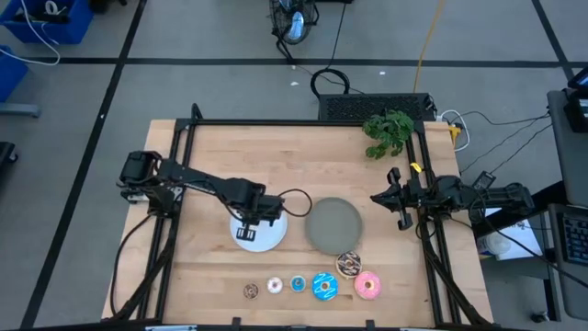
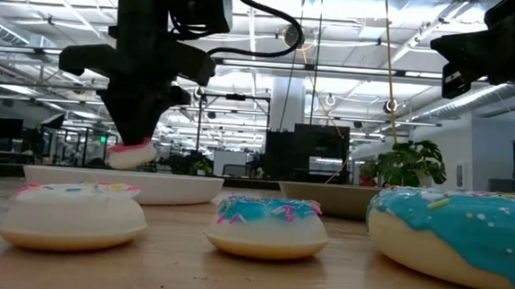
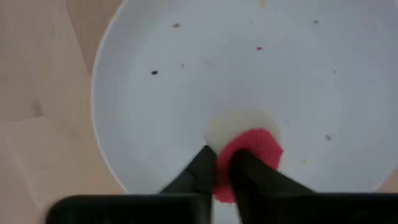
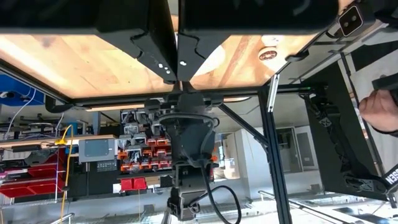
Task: Pick & Place donuts
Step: Put the small red donut on the white plate
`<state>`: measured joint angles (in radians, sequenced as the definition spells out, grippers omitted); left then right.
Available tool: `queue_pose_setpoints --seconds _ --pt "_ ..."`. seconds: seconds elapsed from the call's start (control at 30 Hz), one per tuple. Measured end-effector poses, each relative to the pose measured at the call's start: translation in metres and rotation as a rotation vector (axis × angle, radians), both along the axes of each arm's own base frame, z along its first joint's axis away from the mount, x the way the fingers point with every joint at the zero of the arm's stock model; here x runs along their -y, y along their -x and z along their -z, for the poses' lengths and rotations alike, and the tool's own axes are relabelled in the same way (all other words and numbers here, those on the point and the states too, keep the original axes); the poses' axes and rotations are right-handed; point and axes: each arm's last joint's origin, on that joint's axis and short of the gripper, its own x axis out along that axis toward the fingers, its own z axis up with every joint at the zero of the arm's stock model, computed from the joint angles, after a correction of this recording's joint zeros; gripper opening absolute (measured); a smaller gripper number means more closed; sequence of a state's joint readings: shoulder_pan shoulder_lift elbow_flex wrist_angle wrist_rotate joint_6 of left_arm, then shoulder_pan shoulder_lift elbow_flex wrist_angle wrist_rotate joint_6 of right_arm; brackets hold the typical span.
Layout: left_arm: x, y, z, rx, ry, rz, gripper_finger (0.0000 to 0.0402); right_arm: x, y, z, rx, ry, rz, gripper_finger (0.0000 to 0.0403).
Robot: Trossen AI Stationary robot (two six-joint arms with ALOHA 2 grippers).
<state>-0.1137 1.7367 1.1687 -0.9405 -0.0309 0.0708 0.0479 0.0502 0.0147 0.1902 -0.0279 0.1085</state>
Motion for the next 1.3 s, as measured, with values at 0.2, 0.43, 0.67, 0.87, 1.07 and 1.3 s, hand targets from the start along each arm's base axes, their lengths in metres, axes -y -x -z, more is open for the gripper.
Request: queue_pose_setpoints --seconds 0.2,0.43,0.67,0.87,1.07,1.3 --pt "-0.001 -0.001 0.000 0.012 -0.038 -0.023 0.0060 0.000 0.000 -0.001 0.007 0.000 0.000 0.0000" --pt "-0.002 -0.006 -0.001 0.076 -0.086 -0.049 0.0213 0.000 0.000 -0.001 0.008 0.000 0.000 0.0000" --pt "-0.005 -0.011 -0.002 0.133 -0.102 -0.189 0.0385 0.000 0.000 0.000 0.004 0.000 0.000 0.0000" --pt "-0.010 -0.009 -0.001 0.119 -0.106 -0.270 0.0350 -0.002 -0.007 0.004 -0.057 -0.016 -0.012 0.0000" --pt "-0.020 -0.008 -0.001 0.116 -0.116 -0.410 0.0310 -0.010 -0.023 0.002 -0.033 0.020 -0.040 0.0000" --pt "-0.022 -0.008 -0.001 0.120 -0.092 -0.492 0.0322 -0.027 -0.056 0.019 -0.206 0.097 -0.100 0.0000"
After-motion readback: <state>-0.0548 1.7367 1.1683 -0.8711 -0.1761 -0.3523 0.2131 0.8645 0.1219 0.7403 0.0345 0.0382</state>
